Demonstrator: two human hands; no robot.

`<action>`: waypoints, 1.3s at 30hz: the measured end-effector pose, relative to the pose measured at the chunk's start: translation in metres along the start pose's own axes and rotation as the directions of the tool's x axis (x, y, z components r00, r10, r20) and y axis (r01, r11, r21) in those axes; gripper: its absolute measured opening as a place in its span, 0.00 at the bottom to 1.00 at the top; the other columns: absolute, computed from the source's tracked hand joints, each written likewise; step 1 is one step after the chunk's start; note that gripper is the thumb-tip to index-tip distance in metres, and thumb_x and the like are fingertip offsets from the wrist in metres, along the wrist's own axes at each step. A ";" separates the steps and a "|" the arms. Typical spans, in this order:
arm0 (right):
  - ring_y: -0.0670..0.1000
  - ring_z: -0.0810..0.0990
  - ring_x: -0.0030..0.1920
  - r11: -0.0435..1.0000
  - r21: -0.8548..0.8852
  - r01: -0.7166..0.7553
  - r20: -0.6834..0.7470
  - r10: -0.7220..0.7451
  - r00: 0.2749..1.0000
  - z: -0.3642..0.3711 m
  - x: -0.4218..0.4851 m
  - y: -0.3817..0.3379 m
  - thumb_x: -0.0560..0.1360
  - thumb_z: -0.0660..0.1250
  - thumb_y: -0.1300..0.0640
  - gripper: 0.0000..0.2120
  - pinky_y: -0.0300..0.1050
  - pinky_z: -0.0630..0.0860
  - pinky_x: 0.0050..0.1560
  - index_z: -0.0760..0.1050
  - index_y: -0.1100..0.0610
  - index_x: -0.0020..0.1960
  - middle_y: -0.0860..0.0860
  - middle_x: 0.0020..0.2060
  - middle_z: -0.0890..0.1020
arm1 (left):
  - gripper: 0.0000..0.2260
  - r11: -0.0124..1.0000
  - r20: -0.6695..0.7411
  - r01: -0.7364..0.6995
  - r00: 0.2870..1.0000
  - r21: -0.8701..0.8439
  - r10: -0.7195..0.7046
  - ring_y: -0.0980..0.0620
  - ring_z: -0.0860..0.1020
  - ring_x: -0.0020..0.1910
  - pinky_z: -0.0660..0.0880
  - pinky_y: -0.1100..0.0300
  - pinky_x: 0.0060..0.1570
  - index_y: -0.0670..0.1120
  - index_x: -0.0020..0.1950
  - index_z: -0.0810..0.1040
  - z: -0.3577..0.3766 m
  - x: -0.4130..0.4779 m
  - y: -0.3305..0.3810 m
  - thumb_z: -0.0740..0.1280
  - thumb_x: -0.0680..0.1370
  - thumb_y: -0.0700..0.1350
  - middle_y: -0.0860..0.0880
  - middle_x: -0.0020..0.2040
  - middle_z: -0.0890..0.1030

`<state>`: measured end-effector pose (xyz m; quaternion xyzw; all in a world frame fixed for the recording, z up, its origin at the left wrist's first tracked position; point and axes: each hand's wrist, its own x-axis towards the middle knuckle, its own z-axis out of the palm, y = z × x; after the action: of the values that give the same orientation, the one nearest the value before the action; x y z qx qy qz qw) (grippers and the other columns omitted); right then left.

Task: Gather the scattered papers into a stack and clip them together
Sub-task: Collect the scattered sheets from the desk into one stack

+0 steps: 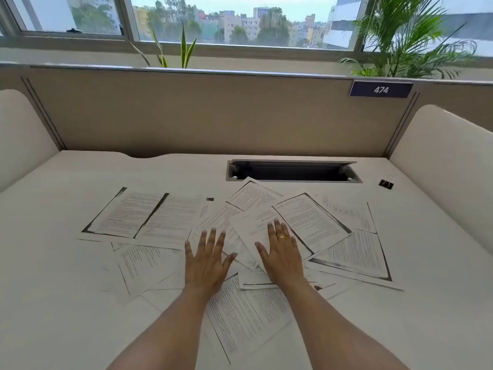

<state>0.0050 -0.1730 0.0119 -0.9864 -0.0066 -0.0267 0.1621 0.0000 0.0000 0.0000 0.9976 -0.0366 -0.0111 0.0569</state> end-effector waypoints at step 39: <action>0.54 0.49 0.76 0.992 -0.115 0.061 0.385 -0.012 0.923 -0.008 -0.007 0.004 0.76 0.57 0.56 0.31 0.52 0.56 0.72 0.49 0.55 0.76 0.56 0.76 0.50 | 0.34 0.998 0.274 -0.003 0.961 -0.062 0.020 0.52 0.44 0.77 0.43 0.39 0.72 0.51 0.76 0.43 -0.007 0.001 -0.011 0.40 0.75 0.67 0.53 0.78 0.44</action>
<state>-0.0027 -0.1789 0.0175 -0.9804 -0.0548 0.1634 0.0954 0.0017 0.0116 0.0057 0.9840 -0.0493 -0.1501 0.0819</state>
